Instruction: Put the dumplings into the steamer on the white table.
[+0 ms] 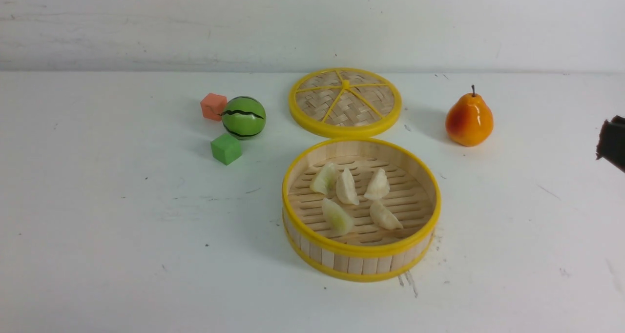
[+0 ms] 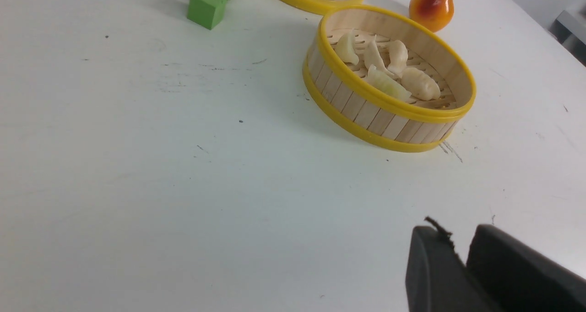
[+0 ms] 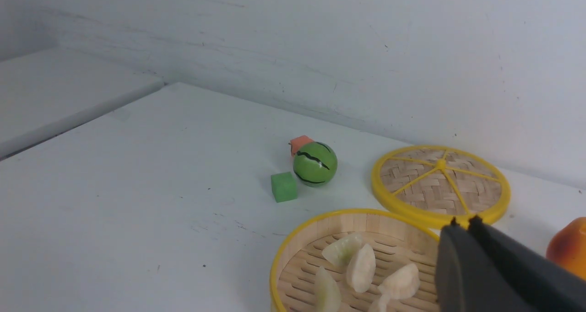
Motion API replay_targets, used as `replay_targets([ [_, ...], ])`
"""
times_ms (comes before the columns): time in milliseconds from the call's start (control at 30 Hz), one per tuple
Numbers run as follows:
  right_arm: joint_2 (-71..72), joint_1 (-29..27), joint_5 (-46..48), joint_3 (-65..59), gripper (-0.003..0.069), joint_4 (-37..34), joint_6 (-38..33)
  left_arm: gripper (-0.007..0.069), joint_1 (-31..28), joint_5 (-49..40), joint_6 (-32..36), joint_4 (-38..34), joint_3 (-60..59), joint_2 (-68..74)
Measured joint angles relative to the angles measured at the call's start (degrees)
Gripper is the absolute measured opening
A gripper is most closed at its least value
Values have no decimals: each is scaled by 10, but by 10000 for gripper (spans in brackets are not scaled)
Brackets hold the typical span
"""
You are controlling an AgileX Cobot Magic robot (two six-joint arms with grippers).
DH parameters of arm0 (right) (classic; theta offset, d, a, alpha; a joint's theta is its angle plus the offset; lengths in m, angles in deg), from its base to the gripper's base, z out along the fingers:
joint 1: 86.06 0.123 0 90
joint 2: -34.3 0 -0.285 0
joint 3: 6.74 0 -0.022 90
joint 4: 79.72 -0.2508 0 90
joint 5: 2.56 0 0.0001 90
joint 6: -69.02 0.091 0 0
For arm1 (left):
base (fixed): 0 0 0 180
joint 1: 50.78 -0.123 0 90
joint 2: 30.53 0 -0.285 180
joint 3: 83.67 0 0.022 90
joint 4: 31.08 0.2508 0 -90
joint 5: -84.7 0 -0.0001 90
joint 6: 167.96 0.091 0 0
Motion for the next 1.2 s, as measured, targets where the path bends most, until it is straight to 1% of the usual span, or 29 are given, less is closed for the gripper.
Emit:
replay_targets([
  [133, 0, 0, 0, 0, 8, 2, 0, 121, 0, 0, 0, 0, 0, 0],
  [233, 1, 0, -6, -9, -13, 31, 0, 122, 0, 0, 0, 0, 0, 0],
  [333, 11, -4, -54, -51, -22, 51, 0, 125, 0, 0, 0, 0, 0, 0],
  [433, 45, -24, -91, -115, -22, 48, 0, 129, 0, 0, 0, 0, 0, 0],
  [533, 113, -69, -125, -200, -22, 31, 0, 131, 0, 0, 0, 0, 0, 0],
  [667, 214, -150, -139, -312, -22, 26, 0, 134, 0, 0, 0, 0, 0, 0],
  [767, 295, -233, -141, -389, -22, 26, 20, 135, 0, 0, 0, 1, 0, 0],
  [800, 299, -238, -141, -393, -22, 26, 23, 135, 0, 0, 0, 1, 0, 0],
  [833, 331, -278, -120, -410, -22, 31, 43, 136, 0, 0, 0, 1, 0, 0],
  [933, 352, -336, -69, -414, -22, 55, 76, 136, 0, 0, 0, 1, 0, 0],
  [1033, 353, -363, -17, -414, -22, 74, 87, 137, 0, 0, 0, 1, 0, 0],
  [1133, 353, -367, 20, -414, -22, 84, 89, 141, 0, 0, 0, 1, 0, 0],
  [1200, 353, -359, 39, -414, -22, 88, 89, 143, 0, 0, 0, 1, 0, 0],
])
